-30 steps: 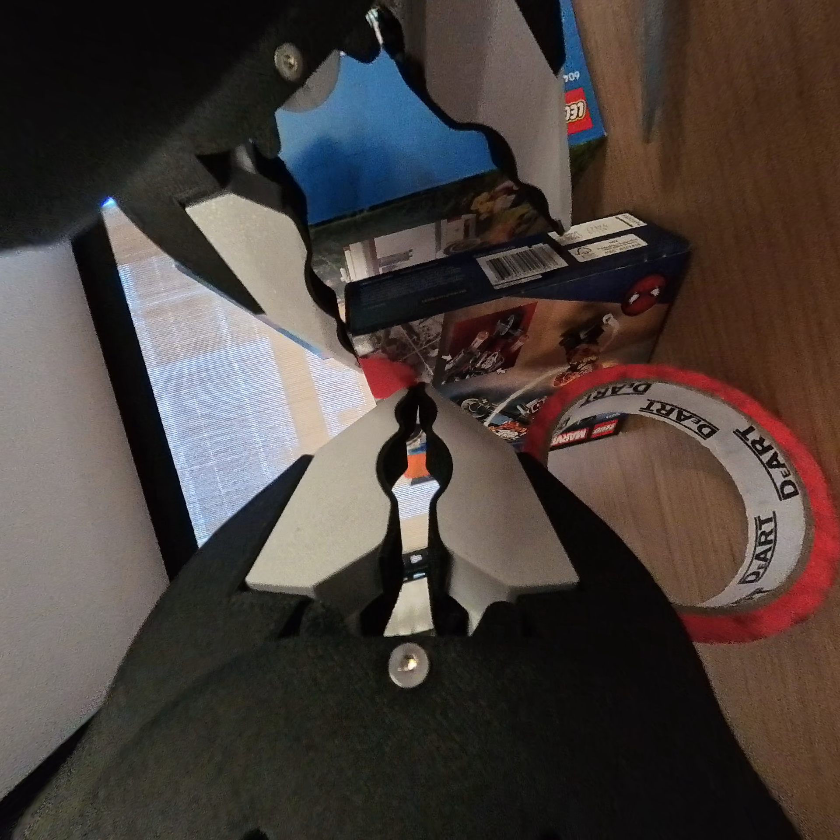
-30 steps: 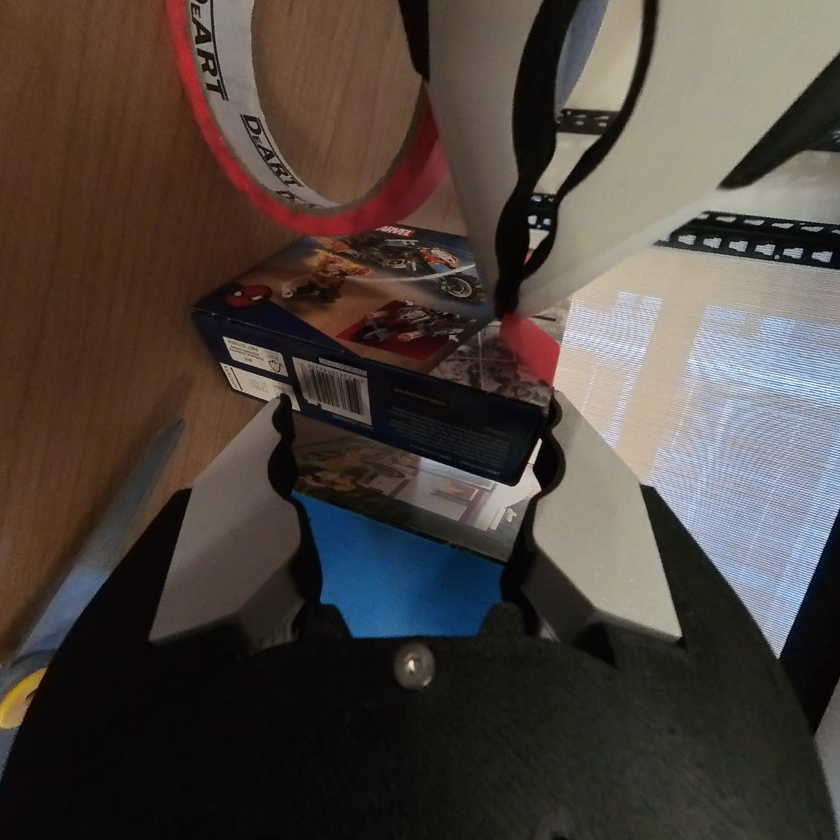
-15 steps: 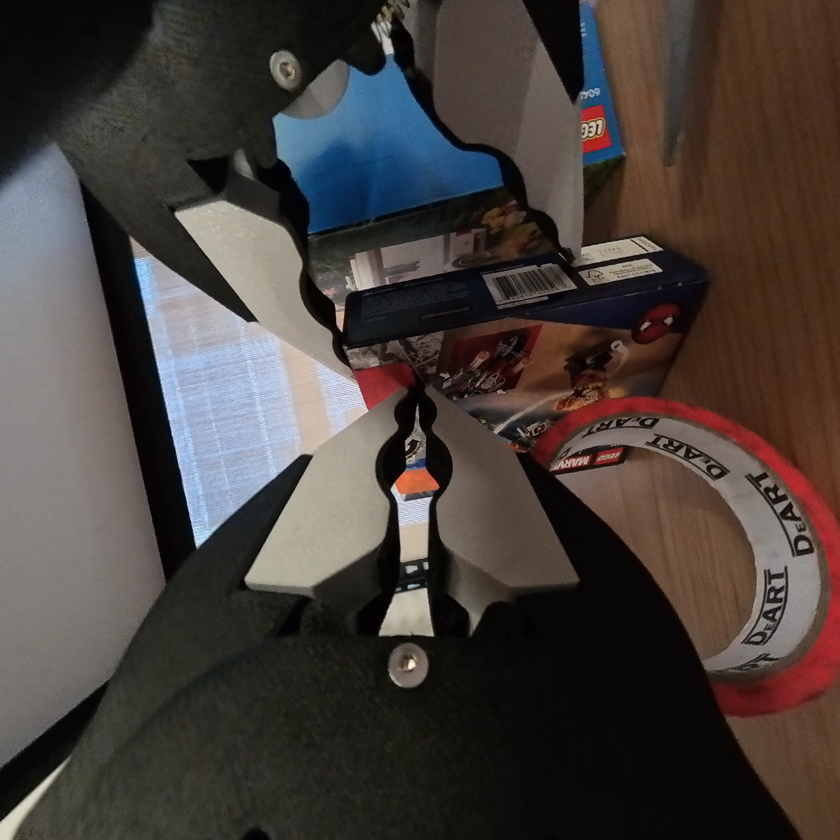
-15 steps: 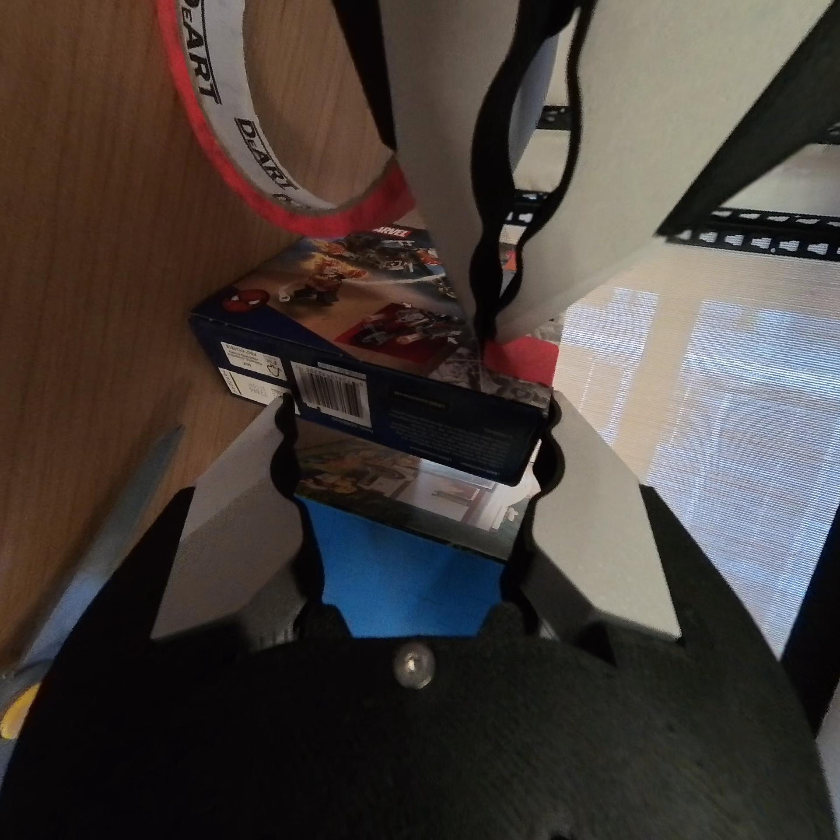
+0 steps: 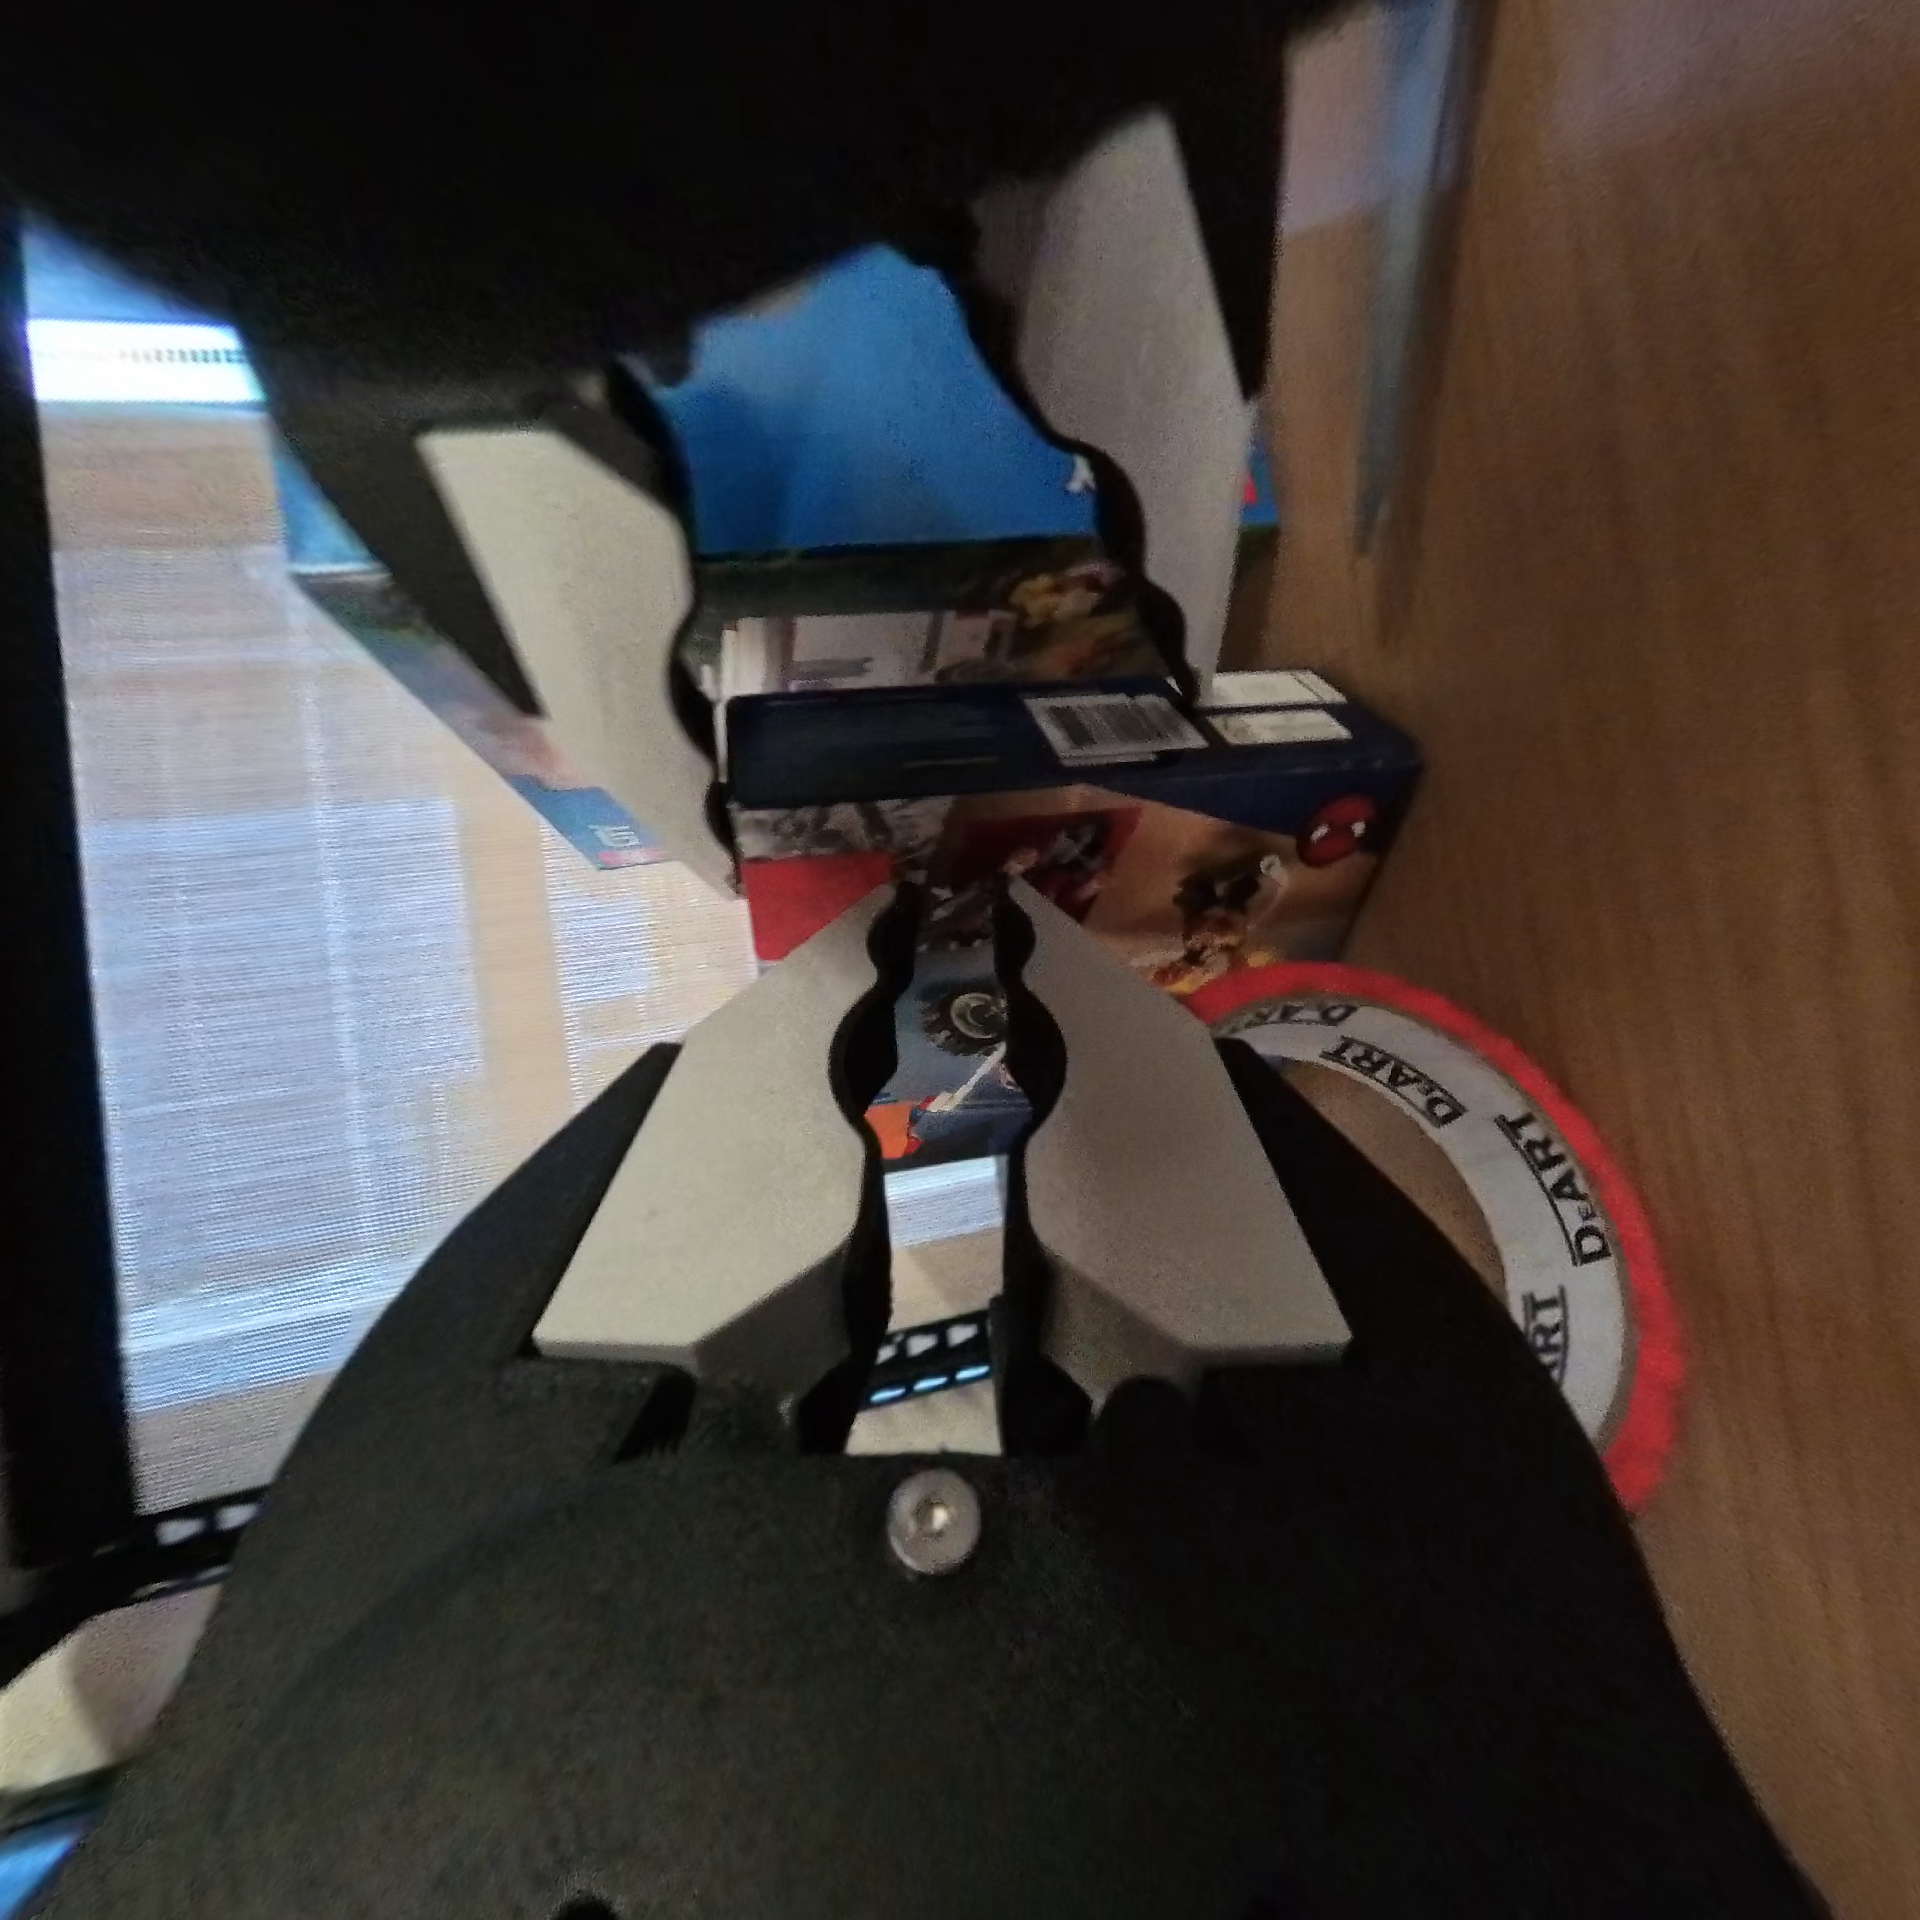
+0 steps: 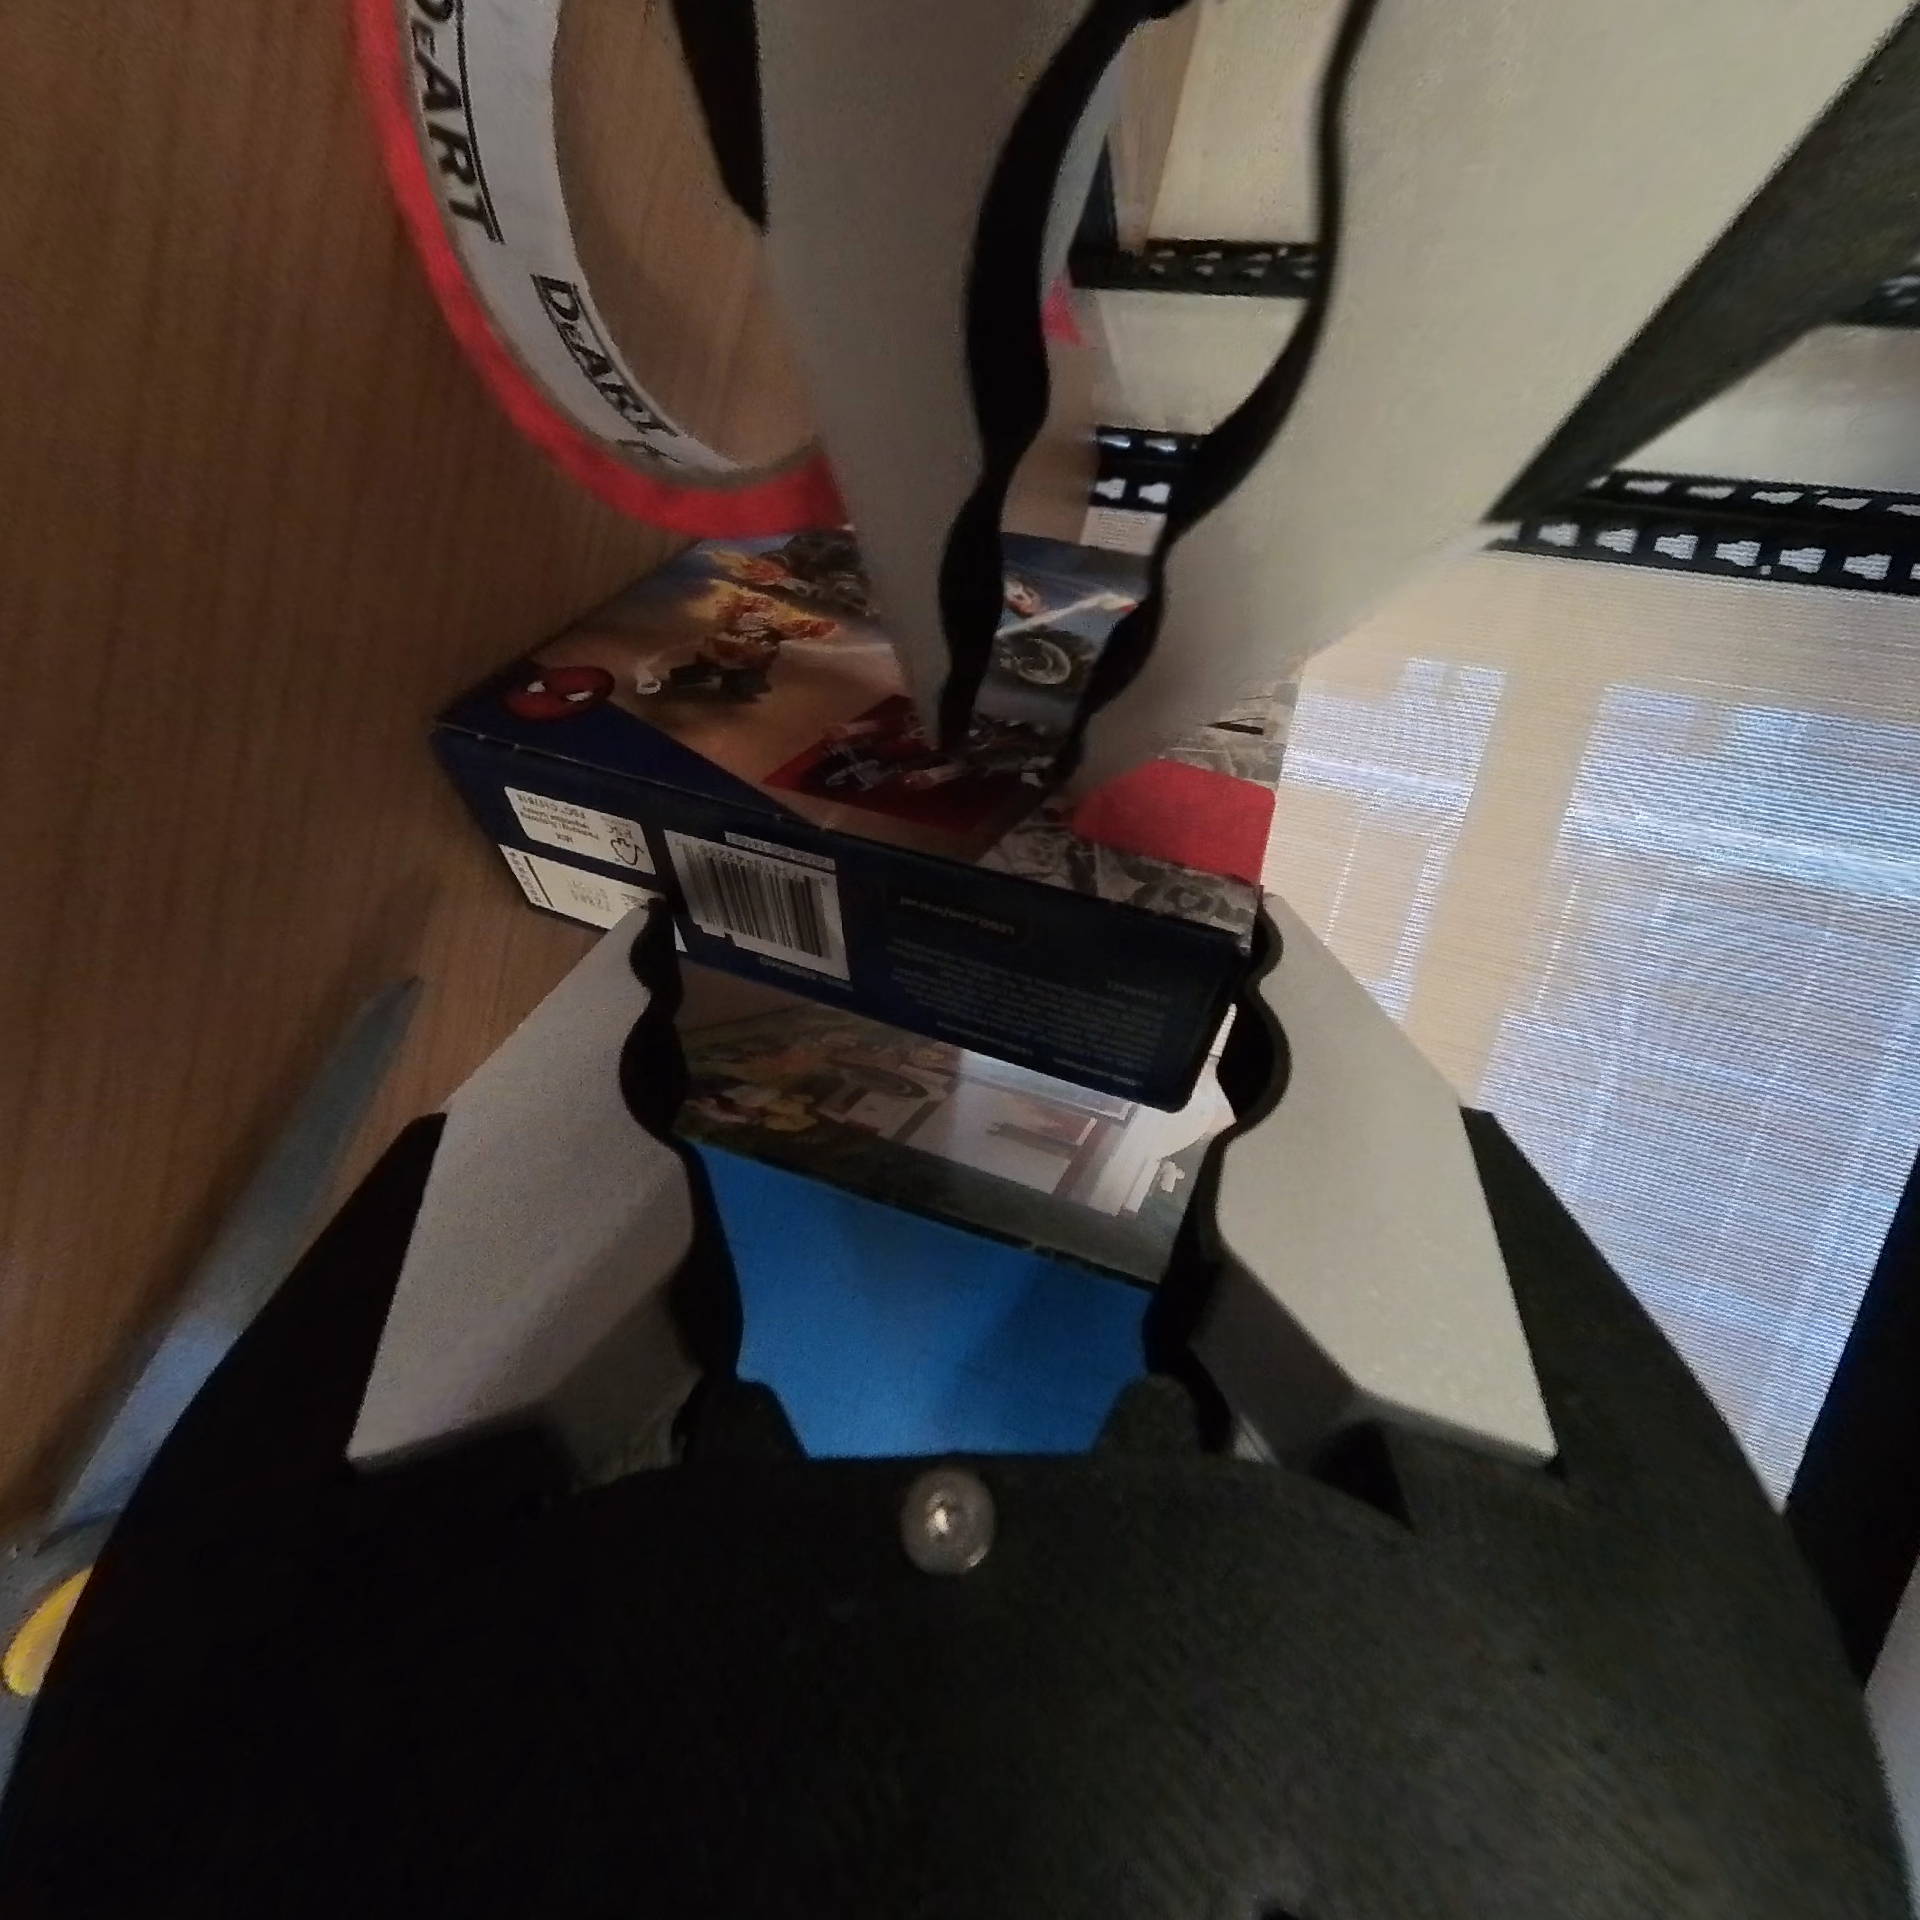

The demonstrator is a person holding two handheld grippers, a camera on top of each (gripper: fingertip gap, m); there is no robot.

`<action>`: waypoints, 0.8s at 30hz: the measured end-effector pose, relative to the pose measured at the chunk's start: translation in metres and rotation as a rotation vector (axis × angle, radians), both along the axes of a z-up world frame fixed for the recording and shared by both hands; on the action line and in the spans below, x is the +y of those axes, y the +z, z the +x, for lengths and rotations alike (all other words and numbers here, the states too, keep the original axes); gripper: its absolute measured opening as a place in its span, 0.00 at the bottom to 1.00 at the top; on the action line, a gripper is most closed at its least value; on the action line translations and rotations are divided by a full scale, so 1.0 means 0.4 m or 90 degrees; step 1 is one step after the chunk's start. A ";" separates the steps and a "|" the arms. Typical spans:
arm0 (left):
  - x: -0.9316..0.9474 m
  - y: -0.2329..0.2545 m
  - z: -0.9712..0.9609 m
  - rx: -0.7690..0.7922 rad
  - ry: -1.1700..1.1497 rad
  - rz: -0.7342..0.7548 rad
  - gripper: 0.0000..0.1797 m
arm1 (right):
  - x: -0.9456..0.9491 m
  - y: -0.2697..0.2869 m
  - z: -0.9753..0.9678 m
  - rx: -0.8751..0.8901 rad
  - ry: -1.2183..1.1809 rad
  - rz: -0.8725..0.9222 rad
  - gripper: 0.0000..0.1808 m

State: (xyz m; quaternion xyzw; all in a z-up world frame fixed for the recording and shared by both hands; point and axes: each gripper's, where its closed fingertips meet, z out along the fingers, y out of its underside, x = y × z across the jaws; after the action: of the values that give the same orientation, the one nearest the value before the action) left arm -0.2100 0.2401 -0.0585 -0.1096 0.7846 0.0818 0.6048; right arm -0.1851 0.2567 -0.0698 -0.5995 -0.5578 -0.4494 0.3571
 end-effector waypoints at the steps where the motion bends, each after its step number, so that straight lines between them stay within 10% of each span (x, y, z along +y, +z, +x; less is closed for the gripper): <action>1: -0.003 0.012 -0.001 -0.009 -0.009 -0.032 0.07 | 0.000 0.000 0.001 0.002 0.000 0.000 0.58; 11: 0.050 0.226 0.016 -0.216 -0.047 -0.625 0.08 | 0.000 0.000 -0.001 0.037 0.006 0.002 0.58; 24: 0.125 0.120 0.088 -0.157 -0.024 -0.701 0.00 | -0.007 0.003 -0.024 0.147 0.011 -0.030 0.58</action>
State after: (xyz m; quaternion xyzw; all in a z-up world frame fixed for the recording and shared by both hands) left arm -0.1748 0.2900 -0.0105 -0.4038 0.6368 -0.3636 0.5471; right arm -0.1948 0.2539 -0.0685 -0.6506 -0.5286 -0.3605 0.4090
